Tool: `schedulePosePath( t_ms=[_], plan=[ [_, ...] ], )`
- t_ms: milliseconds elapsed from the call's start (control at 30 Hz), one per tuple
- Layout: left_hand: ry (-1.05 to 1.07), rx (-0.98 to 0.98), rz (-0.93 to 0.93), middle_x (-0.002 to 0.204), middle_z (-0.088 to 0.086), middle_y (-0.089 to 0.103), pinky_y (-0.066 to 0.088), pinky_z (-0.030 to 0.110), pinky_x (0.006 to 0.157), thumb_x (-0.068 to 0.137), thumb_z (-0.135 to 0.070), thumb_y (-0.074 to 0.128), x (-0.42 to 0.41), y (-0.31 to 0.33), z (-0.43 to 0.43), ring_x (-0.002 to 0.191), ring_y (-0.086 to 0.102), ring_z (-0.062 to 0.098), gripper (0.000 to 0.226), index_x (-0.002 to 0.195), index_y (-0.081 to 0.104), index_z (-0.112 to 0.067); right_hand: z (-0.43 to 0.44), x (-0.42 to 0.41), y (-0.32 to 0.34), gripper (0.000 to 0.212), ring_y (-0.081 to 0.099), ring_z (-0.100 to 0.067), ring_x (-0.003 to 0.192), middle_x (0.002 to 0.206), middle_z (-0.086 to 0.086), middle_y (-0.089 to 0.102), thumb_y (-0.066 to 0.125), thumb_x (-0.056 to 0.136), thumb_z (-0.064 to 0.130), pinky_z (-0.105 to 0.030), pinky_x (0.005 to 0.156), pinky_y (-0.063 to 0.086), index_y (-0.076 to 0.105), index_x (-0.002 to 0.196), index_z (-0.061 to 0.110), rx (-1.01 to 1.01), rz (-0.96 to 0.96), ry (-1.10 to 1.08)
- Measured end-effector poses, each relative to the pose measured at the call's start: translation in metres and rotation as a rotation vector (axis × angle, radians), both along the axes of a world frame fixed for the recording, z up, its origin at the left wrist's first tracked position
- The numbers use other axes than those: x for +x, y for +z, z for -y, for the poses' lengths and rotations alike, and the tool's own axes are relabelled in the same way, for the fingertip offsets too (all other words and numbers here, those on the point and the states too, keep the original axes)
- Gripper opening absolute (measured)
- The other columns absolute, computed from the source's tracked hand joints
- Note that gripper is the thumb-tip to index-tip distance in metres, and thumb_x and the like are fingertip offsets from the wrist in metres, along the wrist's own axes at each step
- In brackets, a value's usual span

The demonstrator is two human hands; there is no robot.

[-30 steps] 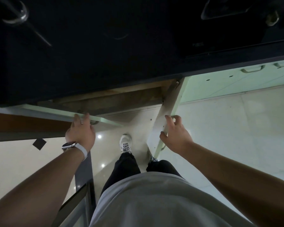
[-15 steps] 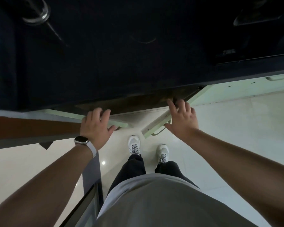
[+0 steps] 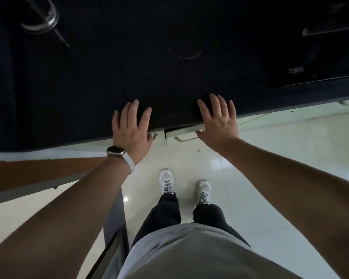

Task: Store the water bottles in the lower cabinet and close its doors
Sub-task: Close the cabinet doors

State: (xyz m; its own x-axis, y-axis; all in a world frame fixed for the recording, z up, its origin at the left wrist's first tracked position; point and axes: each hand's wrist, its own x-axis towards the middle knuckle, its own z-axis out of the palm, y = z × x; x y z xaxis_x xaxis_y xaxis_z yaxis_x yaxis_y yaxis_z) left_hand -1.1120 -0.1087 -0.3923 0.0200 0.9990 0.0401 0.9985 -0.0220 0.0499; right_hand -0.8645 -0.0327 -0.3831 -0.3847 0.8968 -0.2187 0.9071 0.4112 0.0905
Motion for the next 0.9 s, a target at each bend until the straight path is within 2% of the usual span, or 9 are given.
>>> schedulePosePath(
  t_ms=[167, 400, 533, 700, 900],
  plan=[
    [-0.037, 0.009, -0.017, 0.149, 0.023, 0.04, 0.029, 0.063, 0.112, 0.075, -0.023, 0.082, 0.0, -0.007, -0.01, 0.137, 0.04, 0.043, 0.076, 0.141, 0.047, -0.012, -0.018, -0.01, -0.005, 0.094, 0.029, -0.039, 0.139, 0.151, -0.018, 0.033, 0.079, 0.072, 0.042, -0.058, 0.116, 0.019, 0.03, 0.149, 0.017, 0.048, -0.077, -0.029],
    [-0.035, -0.042, -0.011, 0.151, 0.022, 0.039, 0.026, 0.063, 0.113, 0.075, -0.016, 0.081, 0.009, -0.001, -0.013, 0.139, 0.037, 0.041, 0.075, 0.142, 0.047, -0.012, -0.012, -0.005, 0.005, 0.087, 0.032, -0.038, 0.138, 0.149, -0.018, 0.036, 0.077, 0.073, 0.038, -0.058, 0.115, 0.023, 0.037, 0.146, 0.014, 0.06, -0.111, 0.027],
    [-0.099, -0.036, 0.037, 0.15, 0.019, 0.044, 0.028, 0.062, 0.114, 0.076, -0.021, 0.079, 0.015, 0.013, -0.014, 0.14, 0.038, 0.038, 0.064, 0.135, 0.056, -0.011, -0.006, 0.002, 0.025, 0.079, 0.031, -0.034, 0.139, 0.148, -0.014, 0.036, 0.068, 0.08, 0.045, -0.054, 0.117, 0.02, 0.037, 0.146, 0.015, 0.02, -0.076, 0.071],
    [-0.122, -0.015, 0.113, 0.141, 0.017, 0.055, 0.036, 0.058, 0.109, 0.082, -0.024, 0.076, 0.021, 0.049, -0.025, 0.135, 0.047, 0.038, 0.045, 0.123, 0.065, -0.01, 0.0, 0.015, 0.057, 0.061, 0.038, -0.029, 0.133, 0.141, -0.008, 0.045, 0.054, 0.09, 0.045, -0.049, 0.117, 0.022, 0.042, 0.141, 0.015, 0.017, -0.084, 0.089],
    [-0.156, 0.032, 0.123, 0.147, 0.017, 0.05, 0.037, 0.058, 0.109, 0.085, -0.027, 0.073, 0.027, 0.088, -0.037, 0.136, 0.046, 0.038, 0.05, 0.131, 0.062, -0.012, 0.004, 0.034, 0.103, 0.052, 0.041, -0.027, 0.133, 0.142, -0.003, 0.049, 0.047, 0.095, 0.048, -0.047, 0.117, 0.024, 0.049, 0.14, 0.021, 0.04, -0.118, 0.08]
  ],
)
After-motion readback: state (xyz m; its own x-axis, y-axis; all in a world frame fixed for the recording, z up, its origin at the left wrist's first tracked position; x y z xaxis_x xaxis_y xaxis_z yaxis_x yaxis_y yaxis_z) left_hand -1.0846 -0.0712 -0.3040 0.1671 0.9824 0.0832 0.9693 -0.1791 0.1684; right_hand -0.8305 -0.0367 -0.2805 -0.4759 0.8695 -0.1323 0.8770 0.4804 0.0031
